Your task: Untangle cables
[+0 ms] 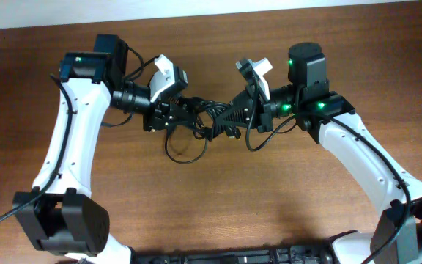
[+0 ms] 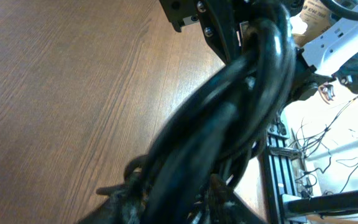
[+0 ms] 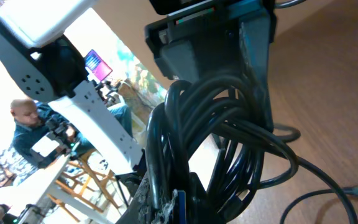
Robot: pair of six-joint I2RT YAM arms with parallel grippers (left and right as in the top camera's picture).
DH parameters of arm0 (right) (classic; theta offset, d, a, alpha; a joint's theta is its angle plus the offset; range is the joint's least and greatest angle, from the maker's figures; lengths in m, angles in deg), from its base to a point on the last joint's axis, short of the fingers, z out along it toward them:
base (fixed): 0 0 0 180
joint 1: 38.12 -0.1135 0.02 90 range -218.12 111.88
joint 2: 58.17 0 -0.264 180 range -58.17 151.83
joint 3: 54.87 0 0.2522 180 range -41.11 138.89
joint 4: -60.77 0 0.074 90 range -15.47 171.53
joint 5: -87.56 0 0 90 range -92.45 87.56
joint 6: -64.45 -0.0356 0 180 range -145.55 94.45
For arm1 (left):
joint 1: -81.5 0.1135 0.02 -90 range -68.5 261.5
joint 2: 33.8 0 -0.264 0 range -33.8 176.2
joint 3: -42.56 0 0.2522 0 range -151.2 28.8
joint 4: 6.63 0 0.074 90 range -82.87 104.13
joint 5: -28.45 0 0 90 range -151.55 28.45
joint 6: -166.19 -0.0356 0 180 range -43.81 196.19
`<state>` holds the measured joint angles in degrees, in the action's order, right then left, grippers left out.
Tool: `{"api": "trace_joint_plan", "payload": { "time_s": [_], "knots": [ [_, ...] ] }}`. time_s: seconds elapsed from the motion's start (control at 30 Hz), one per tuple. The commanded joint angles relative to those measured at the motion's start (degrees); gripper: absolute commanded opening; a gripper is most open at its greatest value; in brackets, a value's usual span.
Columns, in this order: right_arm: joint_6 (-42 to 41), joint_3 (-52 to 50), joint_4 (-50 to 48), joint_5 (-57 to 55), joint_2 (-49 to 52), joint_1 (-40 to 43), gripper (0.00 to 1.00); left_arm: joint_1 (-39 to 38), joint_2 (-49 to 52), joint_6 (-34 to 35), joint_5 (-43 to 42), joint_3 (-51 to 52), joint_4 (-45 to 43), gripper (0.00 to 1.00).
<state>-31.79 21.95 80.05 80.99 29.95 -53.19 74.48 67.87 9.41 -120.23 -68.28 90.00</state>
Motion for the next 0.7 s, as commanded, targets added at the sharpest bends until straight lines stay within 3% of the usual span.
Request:
{"api": "trace_joint_plan", "payload": {
  "time_s": [0.0, 0.07, 0.23, 0.27, 0.3, 0.33, 0.43, 0.53, 0.57, 0.6, 0.67],
  "knots": [
    [0.2, -0.1, -0.4, 1.5, -1.4, 0.1, 0.04, -2.1, -1.1, -1.0, -1.6, -0.3, 0.1, 0.19],
    [0.2, -0.1, -0.4, 1.5, -1.4, 0.1, 0.04, -2.3, -1.1, -1.0, 0.5, -0.3, 0.1, 0.0],
    [0.2, -0.1, -0.4, -0.4, -1.4, 0.1, 0.04, -2.3, -1.1, 1.9, 1.1, -0.3, 0.1, 0.0],
    [0.2, -0.1, -0.2, -3.1, -1.4, 0.1, 0.13, -2.3, -1.1, 4.4, 2.7, -0.3, 0.0, 0.0],
    [0.2, -0.1, 0.3, -7.0, -1.4, 0.1, 0.29, -2.2, -1.1, 7.3, 4.9, -0.3, -0.3, 0.0],
    [0.2, -0.1, 0.5, -11.0, -1.4, 0.1, 0.52, -1.8, -1.1, 13.7, 8.7, -0.3, -1.9, 0.0],
    [-0.8, -0.1, 2.6, -21.8, -1.4, 0.1, 0.74, -1.3, -1.1, 30.6, 17.2, -0.3, -7.7, 0.0],
    [-3.8, -0.1, 2.6, -22.9, -1.4, 0.1, 0.82, -1.6, -1.1, 44.7, 25.6, -0.3, -14.2, 0.0],
    [-6.8, -0.1, 2.6, -24.2, -1.4, 0.1, 0.84, -1.7, -1.1, 52.3, 31.6, -0.3, -16.4, 0.0],
    [-10.0, -0.1, 2.6, -25.5, -1.4, -0.1, 0.83, -1.9, -1.1, 54.6, 33.1, -0.3, -16.9, 0.0],
    [-20.2, -0.1, 2.5, -32.0, -1.0, -1.7, 0.54, -2.8, -1.1, 55.0, 33.0, -0.3, -16.9, 0.0]
  ]
}}
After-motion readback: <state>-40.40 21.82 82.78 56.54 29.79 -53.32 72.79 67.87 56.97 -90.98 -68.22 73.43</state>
